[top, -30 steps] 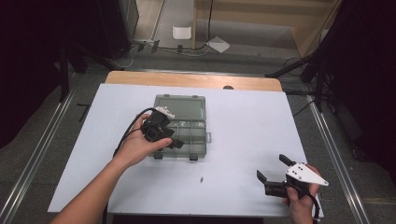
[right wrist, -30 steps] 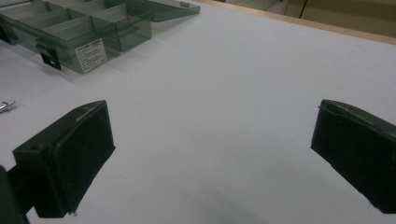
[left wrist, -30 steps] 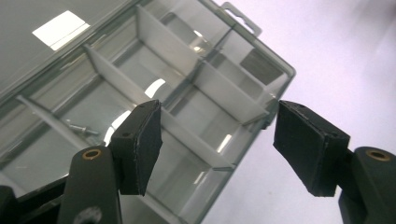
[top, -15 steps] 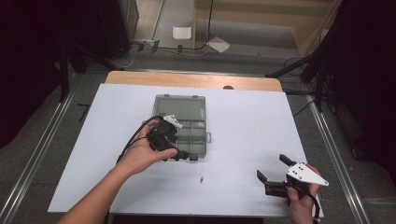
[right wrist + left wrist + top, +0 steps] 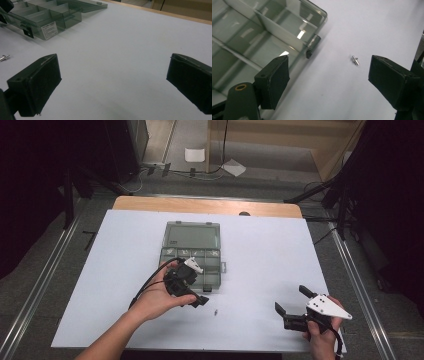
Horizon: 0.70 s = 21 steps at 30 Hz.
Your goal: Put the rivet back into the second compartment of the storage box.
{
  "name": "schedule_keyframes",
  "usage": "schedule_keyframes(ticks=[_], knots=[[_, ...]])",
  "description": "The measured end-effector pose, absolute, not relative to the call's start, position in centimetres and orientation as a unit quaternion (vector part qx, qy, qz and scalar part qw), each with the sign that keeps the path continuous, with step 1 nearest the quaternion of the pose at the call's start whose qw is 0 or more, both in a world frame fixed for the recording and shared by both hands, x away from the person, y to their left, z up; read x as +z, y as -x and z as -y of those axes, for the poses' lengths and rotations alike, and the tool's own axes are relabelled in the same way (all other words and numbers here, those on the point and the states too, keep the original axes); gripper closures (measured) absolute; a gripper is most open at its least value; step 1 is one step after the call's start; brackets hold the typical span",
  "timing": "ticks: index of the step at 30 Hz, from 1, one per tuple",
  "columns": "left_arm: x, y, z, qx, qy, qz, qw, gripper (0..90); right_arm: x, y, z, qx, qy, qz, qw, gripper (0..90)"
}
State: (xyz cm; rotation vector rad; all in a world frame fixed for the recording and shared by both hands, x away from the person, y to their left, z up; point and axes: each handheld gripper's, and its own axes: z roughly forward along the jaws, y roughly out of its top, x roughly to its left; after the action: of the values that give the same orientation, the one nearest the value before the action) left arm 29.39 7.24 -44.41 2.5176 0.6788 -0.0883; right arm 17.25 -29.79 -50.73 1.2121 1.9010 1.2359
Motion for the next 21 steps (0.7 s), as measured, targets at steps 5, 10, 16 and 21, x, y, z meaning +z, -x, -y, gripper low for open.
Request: schedule_keyframes(ticks=[5, 10, 16, 21], knots=[[-45.1, -28.7, -6.7, -0.035, -0.934, -0.248, 0.255, 17.3, -50.7, -17.3, 29.9, 0.461, -0.452, -0.71, 0.282, 0.0], [-45.6, -27.9, -6.1, -0.04, -0.936, -0.239, 0.254, 25.3, -50.8, -17.3, 30.0, 0.461, -0.452, -0.71, 0.281, 0.0], [-46.3, -27.3, -5.4, -0.051, -0.939, -0.232, 0.248, 35.1, -50.8, -17.3, 30.0, 0.46, -0.451, -0.711, 0.282, 0.0], [-46.5, -26.9, -4.6, -0.053, -0.94, -0.233, 0.244, 43.5, -50.8, -17.3, 29.9, 0.46, -0.452, -0.711, 0.281, 0.0]])
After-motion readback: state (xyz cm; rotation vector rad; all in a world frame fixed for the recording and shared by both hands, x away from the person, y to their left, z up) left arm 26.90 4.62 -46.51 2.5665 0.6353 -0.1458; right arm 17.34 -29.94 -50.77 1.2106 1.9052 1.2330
